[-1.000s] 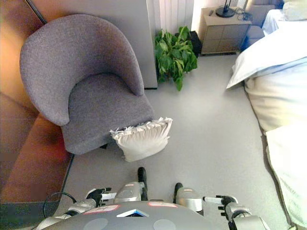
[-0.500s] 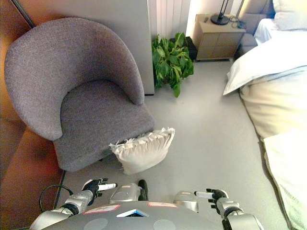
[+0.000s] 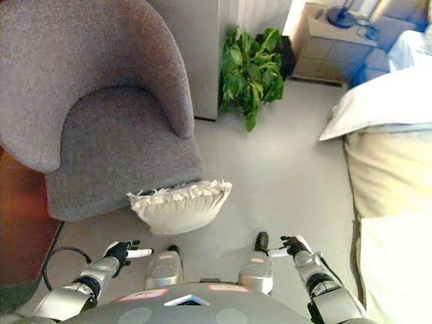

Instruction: Pick up the pillow and put it on the sofa.

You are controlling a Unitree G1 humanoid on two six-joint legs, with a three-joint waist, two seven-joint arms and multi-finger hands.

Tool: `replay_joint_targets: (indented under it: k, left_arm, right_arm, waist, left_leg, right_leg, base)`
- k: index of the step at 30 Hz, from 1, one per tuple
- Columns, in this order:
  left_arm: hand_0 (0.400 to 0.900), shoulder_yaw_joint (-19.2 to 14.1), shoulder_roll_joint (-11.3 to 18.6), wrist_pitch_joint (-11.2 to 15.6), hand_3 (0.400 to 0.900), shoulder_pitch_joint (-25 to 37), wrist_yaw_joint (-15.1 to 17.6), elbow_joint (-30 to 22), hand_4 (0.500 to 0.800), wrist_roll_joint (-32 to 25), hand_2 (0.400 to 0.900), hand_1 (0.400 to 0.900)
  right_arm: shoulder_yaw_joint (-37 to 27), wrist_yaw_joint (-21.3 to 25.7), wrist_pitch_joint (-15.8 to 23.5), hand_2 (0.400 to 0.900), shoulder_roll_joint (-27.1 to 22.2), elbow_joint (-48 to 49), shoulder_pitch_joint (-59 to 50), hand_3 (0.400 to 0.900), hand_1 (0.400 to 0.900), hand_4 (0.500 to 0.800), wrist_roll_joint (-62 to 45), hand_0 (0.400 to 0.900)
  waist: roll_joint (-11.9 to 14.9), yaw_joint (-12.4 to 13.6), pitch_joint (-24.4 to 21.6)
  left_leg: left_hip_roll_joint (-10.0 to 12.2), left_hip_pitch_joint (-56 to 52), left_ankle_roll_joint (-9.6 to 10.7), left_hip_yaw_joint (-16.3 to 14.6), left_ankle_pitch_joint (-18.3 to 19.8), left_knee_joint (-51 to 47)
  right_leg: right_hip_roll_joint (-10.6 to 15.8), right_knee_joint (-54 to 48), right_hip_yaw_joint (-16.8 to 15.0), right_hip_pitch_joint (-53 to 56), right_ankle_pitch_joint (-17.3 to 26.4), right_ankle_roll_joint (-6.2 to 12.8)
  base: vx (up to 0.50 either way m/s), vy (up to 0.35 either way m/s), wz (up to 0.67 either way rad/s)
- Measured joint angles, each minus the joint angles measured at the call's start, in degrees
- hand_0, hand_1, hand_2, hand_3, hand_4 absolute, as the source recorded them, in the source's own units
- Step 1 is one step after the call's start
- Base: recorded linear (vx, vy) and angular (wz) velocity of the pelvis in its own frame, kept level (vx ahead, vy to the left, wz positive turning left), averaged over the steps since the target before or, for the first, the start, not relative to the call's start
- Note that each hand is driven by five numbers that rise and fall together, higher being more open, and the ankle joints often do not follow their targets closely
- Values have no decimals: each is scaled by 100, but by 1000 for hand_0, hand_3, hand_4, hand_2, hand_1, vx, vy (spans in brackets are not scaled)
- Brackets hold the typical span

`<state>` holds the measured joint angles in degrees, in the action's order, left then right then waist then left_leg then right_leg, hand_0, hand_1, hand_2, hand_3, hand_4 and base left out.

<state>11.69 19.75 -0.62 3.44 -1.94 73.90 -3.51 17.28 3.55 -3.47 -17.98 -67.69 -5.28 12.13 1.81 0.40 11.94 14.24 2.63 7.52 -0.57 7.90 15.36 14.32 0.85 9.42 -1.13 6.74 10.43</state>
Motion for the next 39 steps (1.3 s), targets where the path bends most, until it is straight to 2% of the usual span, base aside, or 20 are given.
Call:
replay_joint_targets:
  k: [1, 2, 3, 5, 7, 8, 9, 11, 12, 15, 19, 24, 28, 33, 39]
  left_arm:
    - [900, -25, -177, 6, 900, -143, 4, -11, 800, -3, 900, 900]
    - [900, -37, -227, 5, 900, -192, 14, -10, 800, -3, 900, 900]
    - [900, -100, -294, -1, 900, -329, 28, 3, 800, -1, 900, 900]
    - [900, -82, -257, 37, 900, -290, 31, -4, 800, -11, 900, 900]
    - [900, -4, -229, 57, 900, -137, 22, 1, 800, -19, 900, 900]
    - [900, 26, -220, 58, 900, -110, 21, 1, 800, -20, 900, 900]
    - [900, 190, -171, 86, 900, 78, 15, -3, 800, -83, 900, 900]
    - [900, 234, -169, 93, 900, 248, 14, -18, 800, -124, 900, 900]
    - [900, 257, -165, 156, 900, 341, 16, -67, 800, -193, 900, 900]
    - [900, 266, -171, 249, 900, 513, 1, -241, 800, -271, 900, 900]
    - [900, 265, -179, 295, 900, 561, -16, -362, 800, -444, 900, 900]
    - [900, 260, -175, 308, 900, 564, -24, -460, 800, -687, 900, 900]
    - [900, 231, -173, 352, 900, 566, -34, -646, 800, -940, 900, 900]
    - [900, 232, -188, 567, 900, 563, -108, -685, 800, -1110, 900, 900]
    - [900, 233, -229, 590, 900, 540, -108, -691, 800, -1317, 900, 900]
  right_arm:
    - [175, 146, -5, 900, -156, 70, -12, 900, 900, 800, 384, 900]
    - [230, 192, -10, 900, -204, 92, -20, 900, 900, 800, 498, 900]
    - [528, 437, -25, 900, -387, 222, -64, 900, 900, 800, 902, 900]
    - [809, 762, -30, 900, -592, 300, -271, 900, 900, 800, 1388, 900]
    - [1013, 923, -119, 900, -655, 299, -608, 900, 900, 800, 1708, 900]
    - [1067, 937, -143, 900, -649, 300, -660, 900, 900, 800, 1745, 900]
    - [1379, 948, -284, 900, -592, 302, -1019, 900, 900, 800, 1808, 900]
    - [1414, 942, -277, 900, -534, 317, -1238, 900, 900, 800, 1835, 900]
    - [1531, 925, -354, 900, -432, 437, -1469, 900, 900, 800, 1873, 900]
    - [1744, 706, -438, 900, -369, 594, -2041, 900, 900, 800, 1875, 900]
    - [1852, 386, -654, 900, -366, 767, -2747, 900, 900, 800, 1480, 900]
    - [1851, 180, -851, 900, -390, 870, -3132, 900, 900, 800, 1201, 900]
    - [1853, 97, -850, 900, -426, 878, -3328, 900, 900, 800, 1200, 900]
    - [1871, 39, -835, 900, -618, 868, -3577, 900, 900, 800, 1148, 900]
    - [1925, -19, -824, 900, -815, 778, -3897, 900, 900, 800, 1045, 900]
  waist:
    - [-81, 9, 25]
    - [-100, 16, 23]
    - [-147, 12, -3]
    - [-209, 50, -36]
    - [-177, 83, -8]
    - [-174, 106, -7]
    - [-124, 173, 70]
    - [-113, 170, 171]
    - [-199, 302, 293]
    - [-364, 449, 569]
    - [-558, 511, 924]
    - [-661, 764, 1216]
    - [-793, 821, 1377]
    - [-955, 929, 1476]
    - [-998, 962, 1497]
  left_leg:
    - [97, -136, -25, -18, -46, -129]
    - [93, -219, -25, -58, -48, -198]
    - [105, -432, 11, -209, -202, -580]
    - [90, -351, 263, -177, -381, -821]
    - [-36, -90, 450, -77, -488, -862]
    - [-60, -48, 476, -62, -504, -859]
    - [-240, 213, 447, 58, -518, -754]
    - [-339, 330, 374, 129, -547, -725]
    - [-427, 470, 354, 264, -557, -636]
    - [-509, 852, 331, 383, -562, -396]
    - [-656, 1364, 325, 538, -567, 58]
    - [-834, 1815, 257, 601, -523, 455]
    - [-929, 2208, 194, 619, -464, 837]
    - [-987, 2602, 166, 627, -398, 1170]
    - [-1040, 2941, 147, 639, -377, 1460]
  right_leg:
    - [-101, 192, 44, 3, -115, -92]
    - [-110, 253, 51, 6, -161, -102]
    - [-117, 490, 68, -13, -370, -111]
    - [-77, 793, 65, -320, -528, -99]
    - [73, 1045, 64, -674, -579, -60]
    - [104, 1087, 61, -726, -584, -53]
    - [304, 1346, 26, -1008, -645, 11]
    - [417, 1440, 29, -1105, -662, 31]
    - [507, 1542, 30, -1146, -705, 80]
    - [655, 1914, 23, -1428, -881, 89]
    - [856, 2367, -3, -1780, -1058, 89]
    - [1003, 2550, -112, -2109, -1056, 95]
    - [1104, 2713, -160, -2360, -1044, 119]
    - [1146, 2920, -295, -2708, -1021, 158]
    - [1185, 3143, -407, -3041, -1020, 159]
  base:
    - [120, -116, 27]
    - [67, -92, 33]
    - [18, -61, 41]
    - [-54, -5, 44]
    - [-107, 22, 40]
    - [-100, 29, 33]
    - [-58, 23, 24]
    - [-49, 30, 31]
    - [-73, 53, 40]
    - [-52, 61, 26]
    - [-37, 119, 17]
    - [-54, 156, 6]
    - [-58, 121, 3]
    - [-66, 94, 3]
    - [-26, 76, 0]
